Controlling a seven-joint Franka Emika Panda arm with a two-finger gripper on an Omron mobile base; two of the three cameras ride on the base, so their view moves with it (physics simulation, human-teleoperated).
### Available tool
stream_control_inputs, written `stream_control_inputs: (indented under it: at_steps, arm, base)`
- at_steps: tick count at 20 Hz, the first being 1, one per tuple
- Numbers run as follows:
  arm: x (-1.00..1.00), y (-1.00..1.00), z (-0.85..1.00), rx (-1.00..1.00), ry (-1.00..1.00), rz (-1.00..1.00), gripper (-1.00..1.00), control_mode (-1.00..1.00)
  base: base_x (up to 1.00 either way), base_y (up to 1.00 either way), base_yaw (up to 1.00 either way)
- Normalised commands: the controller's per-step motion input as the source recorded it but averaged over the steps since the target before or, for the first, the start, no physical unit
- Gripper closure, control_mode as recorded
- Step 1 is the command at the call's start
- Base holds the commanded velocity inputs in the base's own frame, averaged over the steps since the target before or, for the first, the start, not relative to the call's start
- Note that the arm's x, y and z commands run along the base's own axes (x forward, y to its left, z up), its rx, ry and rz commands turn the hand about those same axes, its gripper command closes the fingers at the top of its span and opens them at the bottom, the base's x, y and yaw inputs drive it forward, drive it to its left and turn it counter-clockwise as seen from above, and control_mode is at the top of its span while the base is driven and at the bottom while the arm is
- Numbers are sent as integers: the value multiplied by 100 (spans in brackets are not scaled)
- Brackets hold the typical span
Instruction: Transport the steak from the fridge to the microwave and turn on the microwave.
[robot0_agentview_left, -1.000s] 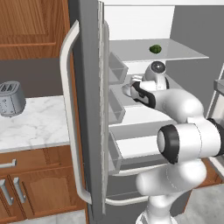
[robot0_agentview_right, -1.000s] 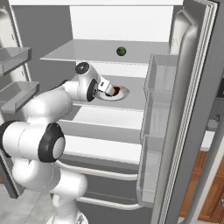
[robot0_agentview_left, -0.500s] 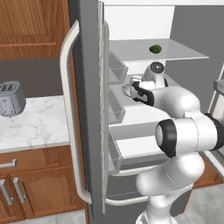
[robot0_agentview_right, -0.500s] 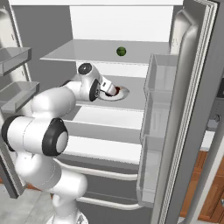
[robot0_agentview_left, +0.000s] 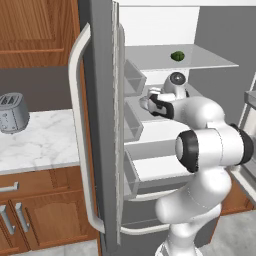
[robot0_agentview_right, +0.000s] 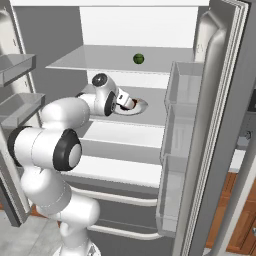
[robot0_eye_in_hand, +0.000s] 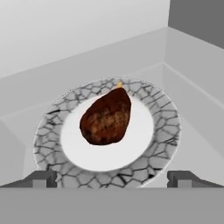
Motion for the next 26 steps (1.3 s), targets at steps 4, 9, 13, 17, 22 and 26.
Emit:
stream_control_inputs:
  at_steps: [4, 9, 13, 17, 22, 26]
  arm:
    - [21, -2, -6, 0, 0, 0, -100, -100]
    - [24, -2, -7, 0, 0, 0, -100, -100]
    - [23, 0, -9, 0, 0, 0, -100, -100]
    - [22, 0, -9, 0, 0, 0, -100, -100]
    - [21, 0, -10, 0, 0, 0, -100, -100]
    - [20, -1, -10, 0, 0, 0, -100, -100]
  base:
    - [0, 0, 0]
    - [0, 0, 0]
    - [0, 0, 0]
    - [0, 0, 0]
    - [0, 0, 0]
    - [0, 0, 0]
